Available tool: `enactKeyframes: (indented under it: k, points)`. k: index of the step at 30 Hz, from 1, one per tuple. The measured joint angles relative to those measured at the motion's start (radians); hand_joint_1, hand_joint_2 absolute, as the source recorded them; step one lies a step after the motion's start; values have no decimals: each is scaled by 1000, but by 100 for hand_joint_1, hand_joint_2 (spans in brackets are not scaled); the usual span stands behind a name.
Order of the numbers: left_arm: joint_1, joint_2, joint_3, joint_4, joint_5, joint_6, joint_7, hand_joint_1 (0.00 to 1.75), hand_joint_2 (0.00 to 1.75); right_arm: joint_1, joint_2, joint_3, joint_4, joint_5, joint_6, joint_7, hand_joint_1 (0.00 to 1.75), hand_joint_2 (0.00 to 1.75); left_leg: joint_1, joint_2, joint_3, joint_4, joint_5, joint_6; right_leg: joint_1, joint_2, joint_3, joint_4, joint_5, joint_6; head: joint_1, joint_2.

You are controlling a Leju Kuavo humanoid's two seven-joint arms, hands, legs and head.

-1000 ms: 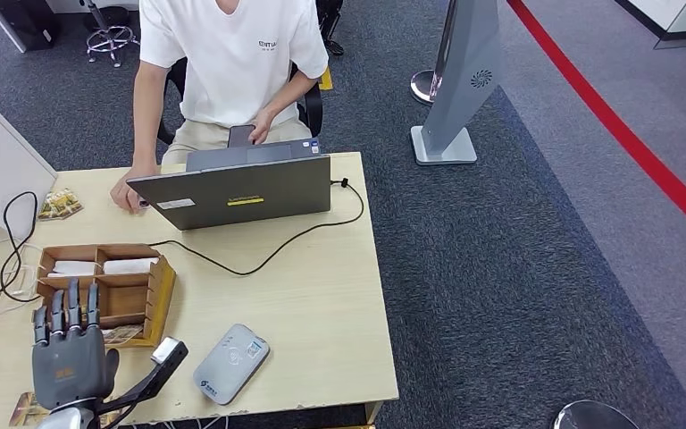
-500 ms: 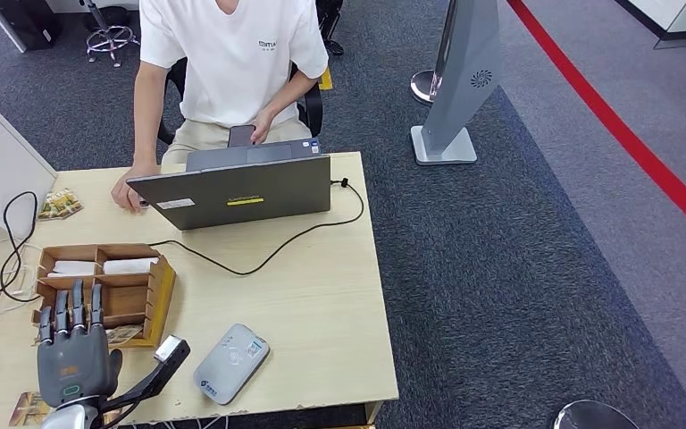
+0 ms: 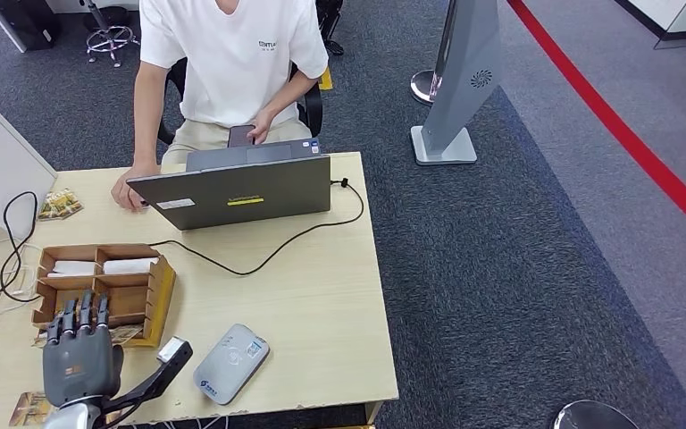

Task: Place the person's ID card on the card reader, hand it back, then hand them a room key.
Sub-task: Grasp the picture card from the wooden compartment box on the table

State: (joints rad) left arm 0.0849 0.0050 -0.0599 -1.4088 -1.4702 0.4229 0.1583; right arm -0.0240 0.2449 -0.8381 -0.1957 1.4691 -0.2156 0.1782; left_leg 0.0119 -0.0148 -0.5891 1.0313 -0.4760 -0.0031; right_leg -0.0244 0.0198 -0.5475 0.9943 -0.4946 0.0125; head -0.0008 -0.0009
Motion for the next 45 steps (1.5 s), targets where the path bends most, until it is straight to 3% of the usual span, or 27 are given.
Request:
enactKeyframes:
  k: [16,22,27,38,42,45]
  points:
    - [-6,6,-1,15,46,-24,-27,175,175,0,0,0,0,7,-1,-2,0,175,0,0,0,0,0,0,0,0,0,0,0,0,0,0]
    - [-3,5,-1,15,36,12,-31,175,175,0,0,0,0,5,-2,-4,0,175,0,0,0,0,0,0,0,0,0,0,0,0,0,0]
    - [28,12,-15,-58,9,-29,-19,175,175,1,0,-1,0,-13,-12,-5,0,175,0,0,0,0,0,0,0,0,0,0,0,0,0,0]
    - [124,128,-126,-347,-12,-75,10,175,175,1,6,-27,-1,-41,-21,-6,0,175,1,0,0,0,0,0,1,0,0,0,-1,-1,0,0]
    - [143,225,-147,-461,-15,-17,27,175,175,2,8,-38,-2,-45,-21,-8,0,175,1,0,0,0,0,0,1,0,-1,0,-1,-1,0,0]
    - [107,266,-148,-547,-14,72,12,175,175,2,8,-43,-3,-31,-16,-8,0,175,2,-2,0,0,0,-1,1,-3,-2,0,-1,-1,0,0]
